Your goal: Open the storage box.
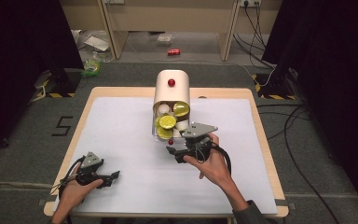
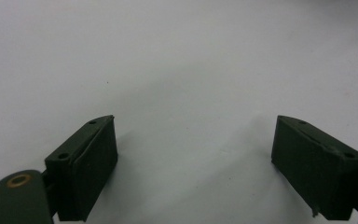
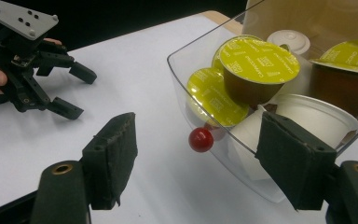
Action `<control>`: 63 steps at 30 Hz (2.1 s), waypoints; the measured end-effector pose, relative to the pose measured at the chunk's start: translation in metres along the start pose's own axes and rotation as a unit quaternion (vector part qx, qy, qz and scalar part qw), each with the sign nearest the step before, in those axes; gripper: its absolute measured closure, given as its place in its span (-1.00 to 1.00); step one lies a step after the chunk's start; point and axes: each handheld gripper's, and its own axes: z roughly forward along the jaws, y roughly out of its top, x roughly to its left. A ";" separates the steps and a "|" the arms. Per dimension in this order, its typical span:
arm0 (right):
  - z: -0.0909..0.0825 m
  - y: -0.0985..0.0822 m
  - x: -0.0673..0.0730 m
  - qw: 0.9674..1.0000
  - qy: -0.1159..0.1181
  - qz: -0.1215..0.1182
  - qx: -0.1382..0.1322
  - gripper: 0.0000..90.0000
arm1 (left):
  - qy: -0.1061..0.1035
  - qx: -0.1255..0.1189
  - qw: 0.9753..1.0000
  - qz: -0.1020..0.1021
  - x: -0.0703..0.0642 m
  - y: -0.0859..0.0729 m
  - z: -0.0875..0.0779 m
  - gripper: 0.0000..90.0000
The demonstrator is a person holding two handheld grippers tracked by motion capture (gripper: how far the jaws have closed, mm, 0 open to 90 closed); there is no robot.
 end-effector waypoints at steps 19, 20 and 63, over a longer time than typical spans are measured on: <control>-0.002 -0.002 0.001 1.000 0.006 0.001 -0.002 -0.32 | 0.001 0.001 1.000 0.002 0.000 0.000 0.000 -0.69; -0.002 -0.001 0.001 1.000 0.008 0.003 -0.005 -0.32 | 0.001 0.001 1.000 0.002 0.000 0.000 0.000 -0.69; 0.031 0.031 -0.006 0.999 -0.039 0.008 -0.033 -0.26 | 0.003 0.002 1.000 0.003 -0.001 0.000 0.001 -0.70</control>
